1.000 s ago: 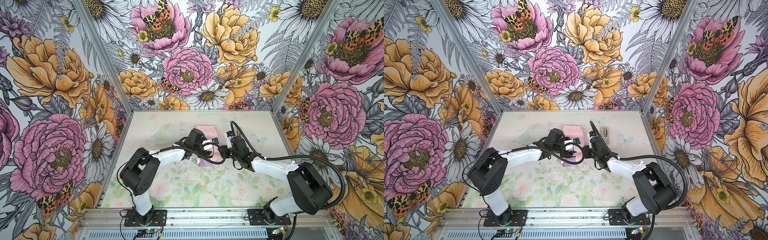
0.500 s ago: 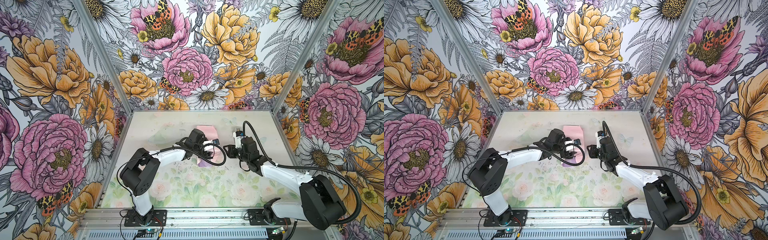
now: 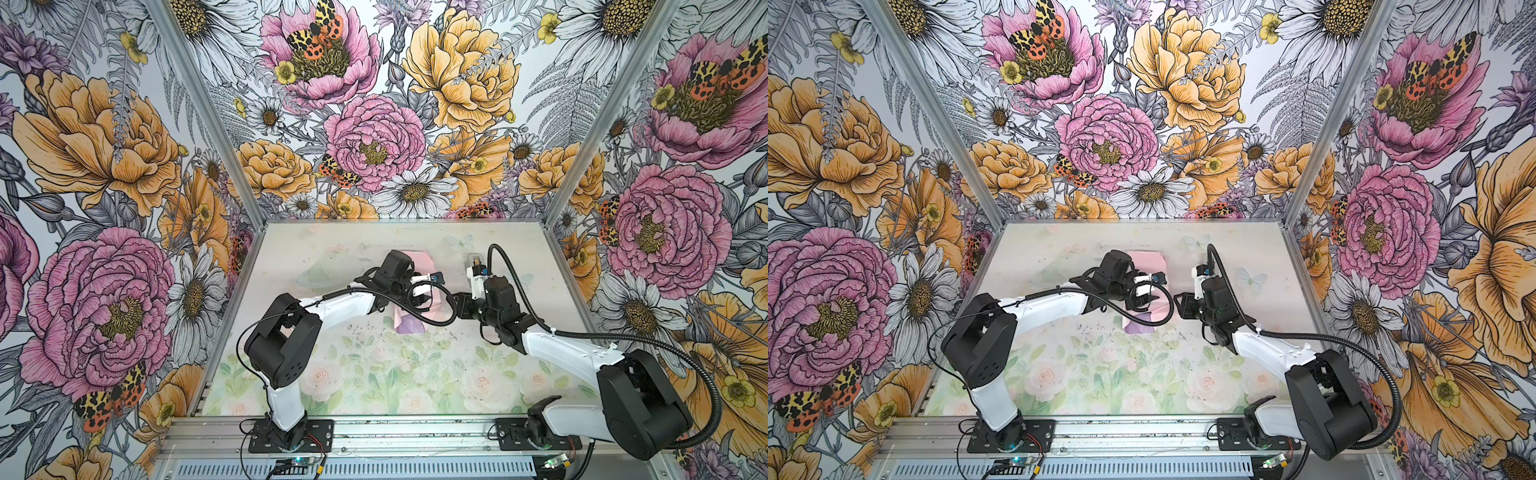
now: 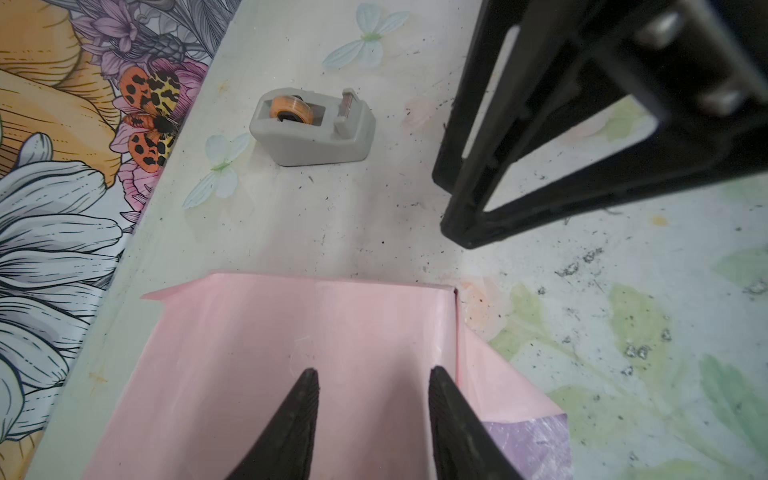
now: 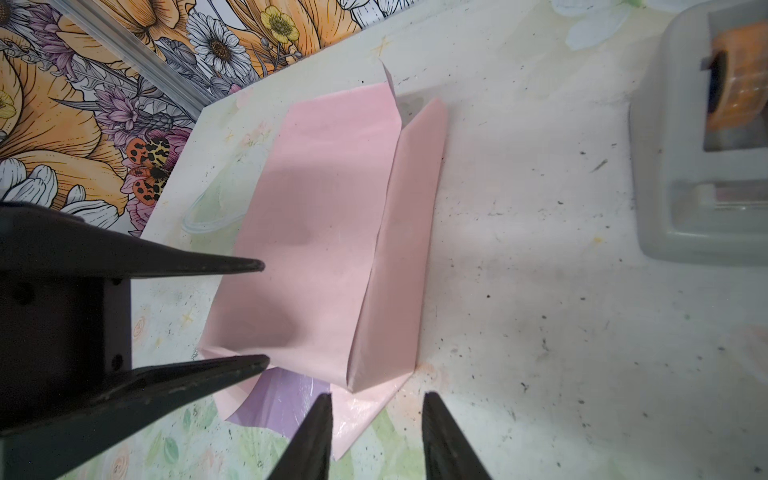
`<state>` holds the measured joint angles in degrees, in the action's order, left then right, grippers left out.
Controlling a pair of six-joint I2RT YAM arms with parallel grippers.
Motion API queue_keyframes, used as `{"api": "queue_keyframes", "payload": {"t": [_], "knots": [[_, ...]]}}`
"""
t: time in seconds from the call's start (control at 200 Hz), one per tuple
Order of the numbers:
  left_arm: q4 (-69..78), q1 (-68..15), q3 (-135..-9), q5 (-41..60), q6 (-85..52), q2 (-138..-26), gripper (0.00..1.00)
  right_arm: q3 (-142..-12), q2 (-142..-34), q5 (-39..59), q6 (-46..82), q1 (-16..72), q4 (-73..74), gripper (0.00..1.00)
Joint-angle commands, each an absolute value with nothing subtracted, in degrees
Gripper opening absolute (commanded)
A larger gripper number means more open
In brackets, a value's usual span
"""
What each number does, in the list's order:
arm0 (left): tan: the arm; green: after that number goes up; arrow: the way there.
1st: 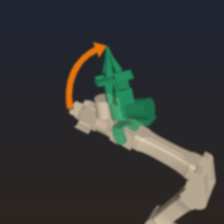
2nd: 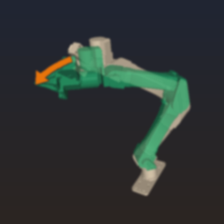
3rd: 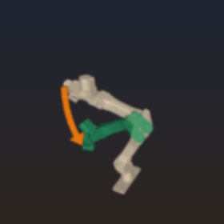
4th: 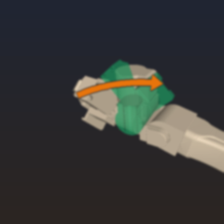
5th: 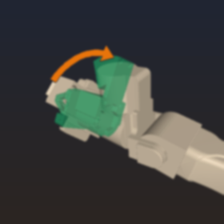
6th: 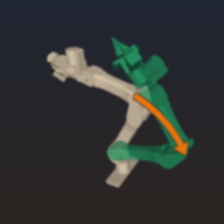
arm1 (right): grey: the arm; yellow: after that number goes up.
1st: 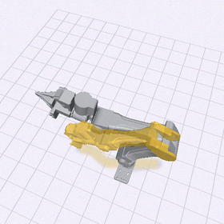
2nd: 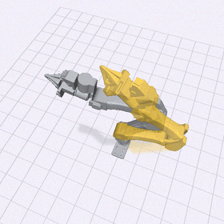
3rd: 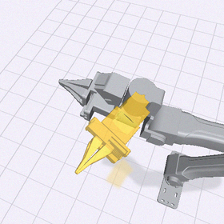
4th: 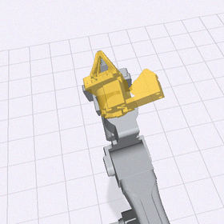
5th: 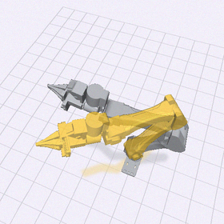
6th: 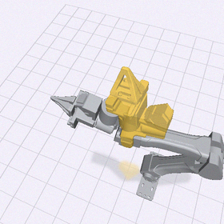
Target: Wrap the gift box in paper
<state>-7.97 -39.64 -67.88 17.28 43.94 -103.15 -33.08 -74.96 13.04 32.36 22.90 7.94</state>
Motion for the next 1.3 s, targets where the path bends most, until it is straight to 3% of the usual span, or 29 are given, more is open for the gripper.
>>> {"api": "queue_keyframes", "payload": {"t": [0.0,0.66,1.016,1.296], "knots": [[-9.23,-40.15,-68.72,18.37,44.96,-103.79,0.45,-32.46,-75.47,13.71,33.29,22.59,10.20,0.37],[-9.67,-40.98,-68.39,11.74,46.58,-106.92,0.38,-29.92,-76.47,13.46,35.93,22.81,14.08,0.31],[-8.26,-41.52,-66.98,10.11,46.85,-106.82,0.34,-26.07,-83.42,11.51,43.10,27.12,25.92,0.15],[-7.44,-41.77,-66.28,9.81,45.97,-105.59,0.38,-27.16,-87.52,9.41,44.01,29.05,29.73,0.13]]}}
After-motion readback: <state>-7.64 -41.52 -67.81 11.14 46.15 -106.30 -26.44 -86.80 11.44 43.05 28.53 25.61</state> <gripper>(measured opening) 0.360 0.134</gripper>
